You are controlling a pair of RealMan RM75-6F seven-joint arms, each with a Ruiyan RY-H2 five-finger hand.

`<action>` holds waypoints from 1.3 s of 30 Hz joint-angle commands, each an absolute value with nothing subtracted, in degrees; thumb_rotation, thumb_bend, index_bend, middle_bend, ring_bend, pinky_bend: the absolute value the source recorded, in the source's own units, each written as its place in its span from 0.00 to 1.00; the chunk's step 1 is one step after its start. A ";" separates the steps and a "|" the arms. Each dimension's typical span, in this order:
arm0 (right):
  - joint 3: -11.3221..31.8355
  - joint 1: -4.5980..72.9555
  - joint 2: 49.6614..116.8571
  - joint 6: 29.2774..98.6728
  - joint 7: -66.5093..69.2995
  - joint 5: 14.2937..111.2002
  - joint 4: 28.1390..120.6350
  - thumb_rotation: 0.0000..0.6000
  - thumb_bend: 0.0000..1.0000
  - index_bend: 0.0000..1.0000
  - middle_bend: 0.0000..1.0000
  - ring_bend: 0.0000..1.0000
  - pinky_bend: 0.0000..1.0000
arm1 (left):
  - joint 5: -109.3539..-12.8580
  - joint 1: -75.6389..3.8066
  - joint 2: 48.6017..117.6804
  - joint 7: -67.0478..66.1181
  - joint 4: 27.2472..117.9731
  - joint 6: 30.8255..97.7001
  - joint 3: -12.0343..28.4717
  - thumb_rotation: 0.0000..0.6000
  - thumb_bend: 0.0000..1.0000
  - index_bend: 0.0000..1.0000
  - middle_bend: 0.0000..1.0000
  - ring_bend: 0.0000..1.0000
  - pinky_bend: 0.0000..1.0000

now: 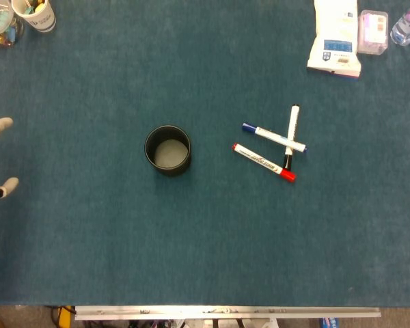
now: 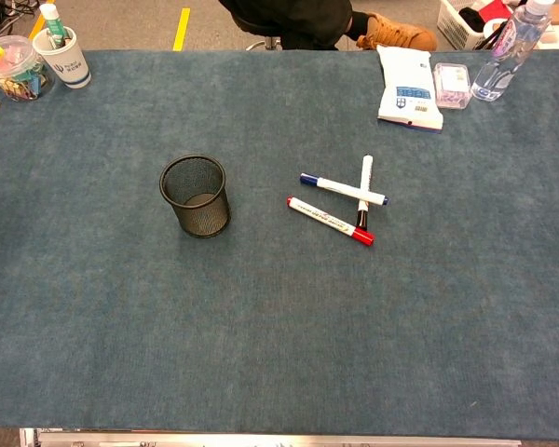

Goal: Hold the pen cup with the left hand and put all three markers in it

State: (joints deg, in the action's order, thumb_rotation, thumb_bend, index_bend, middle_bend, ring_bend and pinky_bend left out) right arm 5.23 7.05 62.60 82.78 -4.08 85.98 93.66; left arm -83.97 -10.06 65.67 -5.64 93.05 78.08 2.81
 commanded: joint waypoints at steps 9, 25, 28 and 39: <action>6.43 8.80 61.46 82.08 -4.19 86.29 95.24 1.00 0.00 0.13 0.24 0.10 0.05 | -85.65 -16.91 68.31 22.23 87.32 64.82 1.70 1.00 0.02 0.12 0.22 0.27 0.22; 5.87 8.86 61.29 82.12 -3.93 86.25 95.73 1.00 0.00 0.13 0.24 0.10 0.05 | -92.29 -24.77 80.76 42.34 72.88 59.05 -0.66 1.00 0.02 0.07 0.18 0.24 0.23; 6.00 8.79 61.12 82.36 -3.81 86.00 95.85 1.00 0.00 0.13 0.24 0.10 0.05 | -93.08 -25.91 83.08 44.99 70.52 59.08 -1.08 1.00 0.02 0.07 0.18 0.23 0.23; 5.87 9.10 61.02 82.17 -3.31 86.24 95.98 1.00 0.00 0.13 0.24 0.10 0.05 | -92.75 -30.01 88.20 49.52 65.84 57.78 -0.39 1.00 0.02 0.07 0.18 0.23 0.23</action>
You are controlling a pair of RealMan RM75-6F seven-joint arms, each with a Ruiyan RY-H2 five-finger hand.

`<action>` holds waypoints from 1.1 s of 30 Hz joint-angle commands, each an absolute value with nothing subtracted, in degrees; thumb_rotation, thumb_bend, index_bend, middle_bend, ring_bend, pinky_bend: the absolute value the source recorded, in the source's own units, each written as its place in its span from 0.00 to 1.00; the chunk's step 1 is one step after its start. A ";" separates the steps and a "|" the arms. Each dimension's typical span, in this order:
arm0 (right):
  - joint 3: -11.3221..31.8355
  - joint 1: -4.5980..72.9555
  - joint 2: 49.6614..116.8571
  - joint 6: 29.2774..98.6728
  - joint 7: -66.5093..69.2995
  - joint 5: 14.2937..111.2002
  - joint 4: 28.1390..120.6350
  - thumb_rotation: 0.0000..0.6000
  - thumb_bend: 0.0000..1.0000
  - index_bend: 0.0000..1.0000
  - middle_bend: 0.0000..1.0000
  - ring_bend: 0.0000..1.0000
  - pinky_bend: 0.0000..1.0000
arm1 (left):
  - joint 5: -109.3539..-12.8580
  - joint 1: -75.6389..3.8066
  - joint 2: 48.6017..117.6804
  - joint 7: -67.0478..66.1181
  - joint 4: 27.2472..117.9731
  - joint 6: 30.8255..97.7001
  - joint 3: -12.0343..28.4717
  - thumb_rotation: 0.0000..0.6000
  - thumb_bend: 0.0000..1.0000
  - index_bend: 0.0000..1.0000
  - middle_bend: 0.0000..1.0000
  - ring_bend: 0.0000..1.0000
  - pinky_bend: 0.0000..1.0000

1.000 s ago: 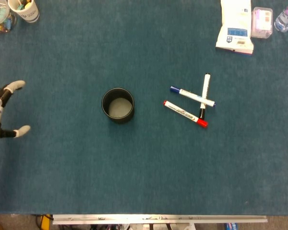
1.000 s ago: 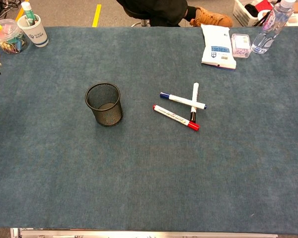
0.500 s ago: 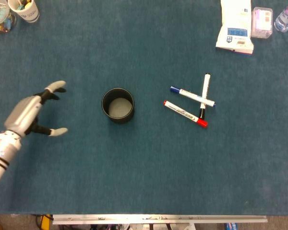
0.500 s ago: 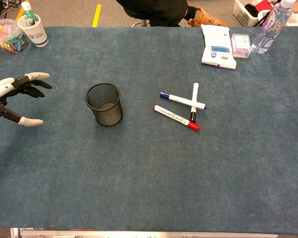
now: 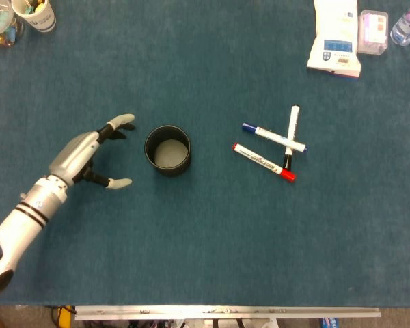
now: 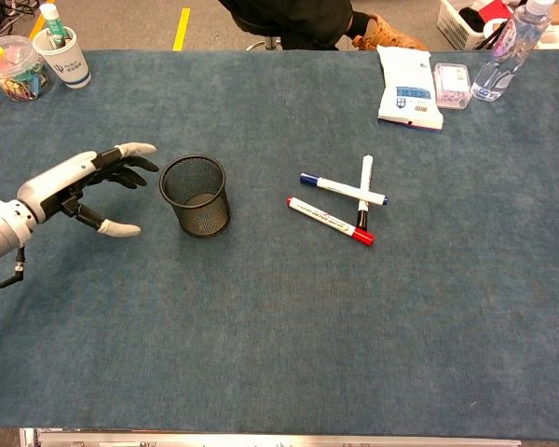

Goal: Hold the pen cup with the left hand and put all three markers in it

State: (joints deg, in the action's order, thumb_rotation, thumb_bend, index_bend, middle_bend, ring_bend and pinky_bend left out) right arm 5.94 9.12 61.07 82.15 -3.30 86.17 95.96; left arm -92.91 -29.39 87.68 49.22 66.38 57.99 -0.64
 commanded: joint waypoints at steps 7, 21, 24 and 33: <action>5.75 8.62 60.64 83.09 -2.90 86.42 95.92 1.00 0.00 0.13 0.24 0.10 0.05 | -91.18 -31.91 89.37 51.49 65.65 55.96 -0.13 1.00 0.02 0.12 0.18 0.23 0.23; 5.59 8.26 60.37 83.93 -2.36 86.87 95.75 1.00 0.00 0.13 0.24 0.10 0.05 | -89.06 -33.86 90.38 52.45 67.53 53.76 -0.23 0.95 0.02 0.15 0.19 0.23 0.23; 5.58 8.19 60.33 84.09 -2.31 86.90 95.74 1.00 0.00 0.13 0.24 0.10 0.05 | -88.46 -34.16 91.03 52.44 67.68 53.26 -0.14 0.92 0.02 0.15 0.19 0.23 0.23; 5.36 7.51 59.94 84.90 -2.07 86.90 95.70 1.00 0.00 0.13 0.24 0.10 0.05 | -87.36 -35.42 92.94 52.78 67.11 52.08 0.47 0.90 0.02 0.15 0.19 0.23 0.23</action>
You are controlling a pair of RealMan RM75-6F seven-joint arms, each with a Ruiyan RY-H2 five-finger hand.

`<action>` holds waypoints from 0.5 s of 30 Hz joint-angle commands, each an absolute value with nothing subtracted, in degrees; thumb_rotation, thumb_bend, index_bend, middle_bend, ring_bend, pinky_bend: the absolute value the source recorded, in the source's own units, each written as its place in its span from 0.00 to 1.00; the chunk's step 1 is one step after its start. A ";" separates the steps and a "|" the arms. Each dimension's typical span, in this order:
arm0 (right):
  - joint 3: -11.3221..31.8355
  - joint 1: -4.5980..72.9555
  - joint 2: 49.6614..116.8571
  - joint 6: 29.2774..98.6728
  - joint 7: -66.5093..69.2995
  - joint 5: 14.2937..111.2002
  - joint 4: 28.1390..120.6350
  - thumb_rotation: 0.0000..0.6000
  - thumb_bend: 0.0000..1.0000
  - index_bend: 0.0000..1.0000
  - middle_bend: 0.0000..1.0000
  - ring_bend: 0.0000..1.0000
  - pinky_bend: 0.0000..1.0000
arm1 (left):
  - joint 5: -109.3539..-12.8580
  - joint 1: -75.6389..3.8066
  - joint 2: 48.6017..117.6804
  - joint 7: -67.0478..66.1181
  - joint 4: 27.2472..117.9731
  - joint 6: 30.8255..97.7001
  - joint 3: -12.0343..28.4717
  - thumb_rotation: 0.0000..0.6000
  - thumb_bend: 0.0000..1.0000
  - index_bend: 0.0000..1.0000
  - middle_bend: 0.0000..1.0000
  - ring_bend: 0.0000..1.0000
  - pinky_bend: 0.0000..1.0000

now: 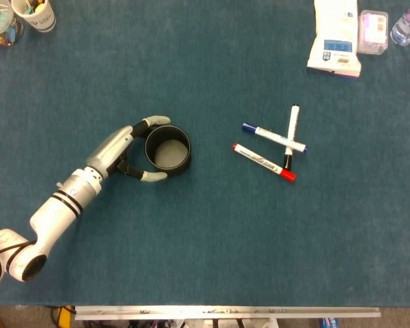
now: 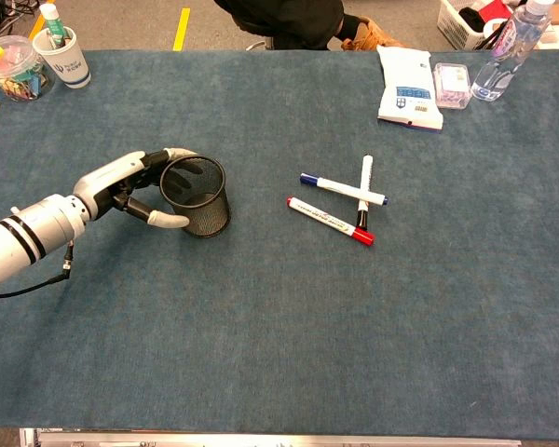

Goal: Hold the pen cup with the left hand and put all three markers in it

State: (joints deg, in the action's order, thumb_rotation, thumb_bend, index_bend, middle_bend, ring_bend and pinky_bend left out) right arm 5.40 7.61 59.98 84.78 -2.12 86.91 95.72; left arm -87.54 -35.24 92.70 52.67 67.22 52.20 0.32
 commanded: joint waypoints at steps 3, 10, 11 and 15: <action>5.33 7.37 59.91 85.01 -1.91 86.86 95.63 1.00 0.00 0.13 0.24 0.10 0.05 | -87.10 -35.71 93.39 52.95 67.12 52.08 0.78 0.90 0.02 0.15 0.20 0.23 0.23; 5.24 7.12 59.78 85.31 -1.48 86.99 95.41 1.00 0.00 0.13 0.24 0.10 0.05 | -87.06 -35.85 94.62 52.58 67.11 53.13 0.99 0.90 0.02 0.15 0.21 0.23 0.23; 5.23 7.07 59.76 85.34 -1.43 86.97 95.39 1.00 0.00 0.13 0.24 0.10 0.05 | -87.03 -35.80 94.74 52.60 67.15 53.24 0.96 0.90 0.02 0.15 0.21 0.23 0.23; 5.11 6.89 59.68 85.36 -1.24 86.91 95.29 1.00 0.00 0.13 0.24 0.10 0.05 | -86.90 -35.70 95.33 52.63 67.24 53.70 0.95 0.90 0.02 0.15 0.22 0.23 0.23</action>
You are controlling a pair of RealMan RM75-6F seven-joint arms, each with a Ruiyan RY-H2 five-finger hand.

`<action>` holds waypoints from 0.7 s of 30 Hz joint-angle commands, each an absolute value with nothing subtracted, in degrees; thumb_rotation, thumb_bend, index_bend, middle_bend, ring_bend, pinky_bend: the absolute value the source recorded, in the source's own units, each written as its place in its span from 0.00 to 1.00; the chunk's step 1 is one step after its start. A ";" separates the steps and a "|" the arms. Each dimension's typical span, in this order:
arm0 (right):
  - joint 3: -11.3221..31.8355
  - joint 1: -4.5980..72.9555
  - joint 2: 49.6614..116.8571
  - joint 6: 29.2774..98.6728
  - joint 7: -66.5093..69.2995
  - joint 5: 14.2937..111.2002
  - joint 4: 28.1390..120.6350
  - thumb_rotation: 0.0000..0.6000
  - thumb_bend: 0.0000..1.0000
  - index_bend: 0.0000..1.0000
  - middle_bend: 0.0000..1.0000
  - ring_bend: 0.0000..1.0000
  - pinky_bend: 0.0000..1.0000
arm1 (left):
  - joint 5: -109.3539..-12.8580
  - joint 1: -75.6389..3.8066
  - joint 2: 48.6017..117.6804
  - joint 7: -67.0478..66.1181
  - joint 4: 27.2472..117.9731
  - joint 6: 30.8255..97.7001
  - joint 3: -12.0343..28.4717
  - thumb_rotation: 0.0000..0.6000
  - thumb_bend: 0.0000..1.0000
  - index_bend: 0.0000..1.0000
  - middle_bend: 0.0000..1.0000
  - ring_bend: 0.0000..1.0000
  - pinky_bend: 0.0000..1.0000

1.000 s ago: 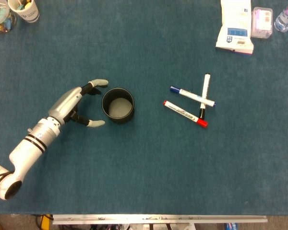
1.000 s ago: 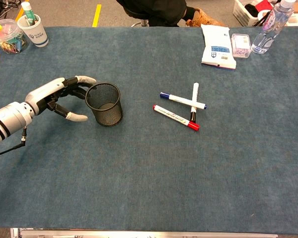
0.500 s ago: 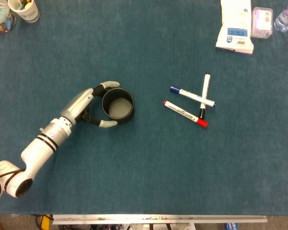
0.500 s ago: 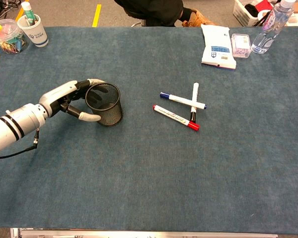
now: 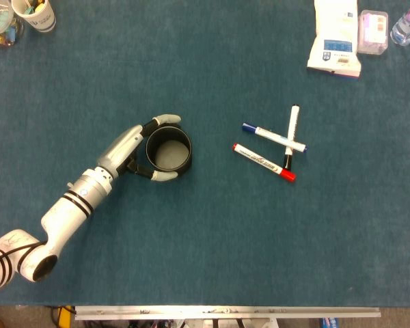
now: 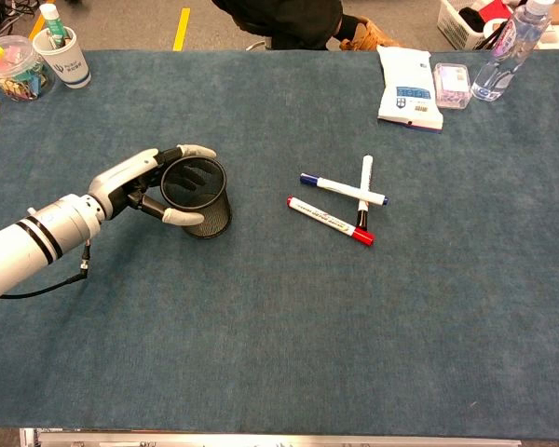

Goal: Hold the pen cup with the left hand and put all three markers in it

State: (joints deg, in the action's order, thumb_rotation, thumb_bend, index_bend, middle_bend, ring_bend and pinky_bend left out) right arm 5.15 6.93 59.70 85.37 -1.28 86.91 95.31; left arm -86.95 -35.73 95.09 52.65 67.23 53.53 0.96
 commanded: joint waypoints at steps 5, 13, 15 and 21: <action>5.08 6.68 59.60 85.69 -1.08 87.06 95.33 1.00 0.00 0.13 0.24 0.10 0.05 | -86.45 -35.71 96.36 52.75 66.70 53.89 1.21 0.94 0.02 0.17 0.24 0.23 0.23; 4.99 6.26 59.34 86.23 -1.03 87.26 95.51 1.00 0.00 0.13 0.24 0.10 0.05 | -85.76 -35.55 97.59 52.57 65.68 54.31 1.59 1.00 0.02 0.22 0.29 0.25 0.23; 4.98 6.23 59.32 86.33 -1.02 87.40 95.57 1.00 0.00 0.13 0.24 0.10 0.05 | -85.56 -35.37 97.70 52.89 65.79 54.59 1.73 1.00 0.02 0.26 0.33 0.27 0.23; 4.83 6.72 59.27 85.66 -1.06 88.12 96.13 1.00 0.00 0.13 0.24 0.10 0.05 | -85.33 -35.20 97.51 53.28 66.47 55.25 2.21 1.00 0.02 0.33 0.40 0.33 0.29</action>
State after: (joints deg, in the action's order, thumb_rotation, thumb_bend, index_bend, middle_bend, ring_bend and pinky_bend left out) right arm 4.88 6.59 59.29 85.84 -1.11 88.00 95.98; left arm -85.34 -35.19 97.54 53.26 66.44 55.24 2.18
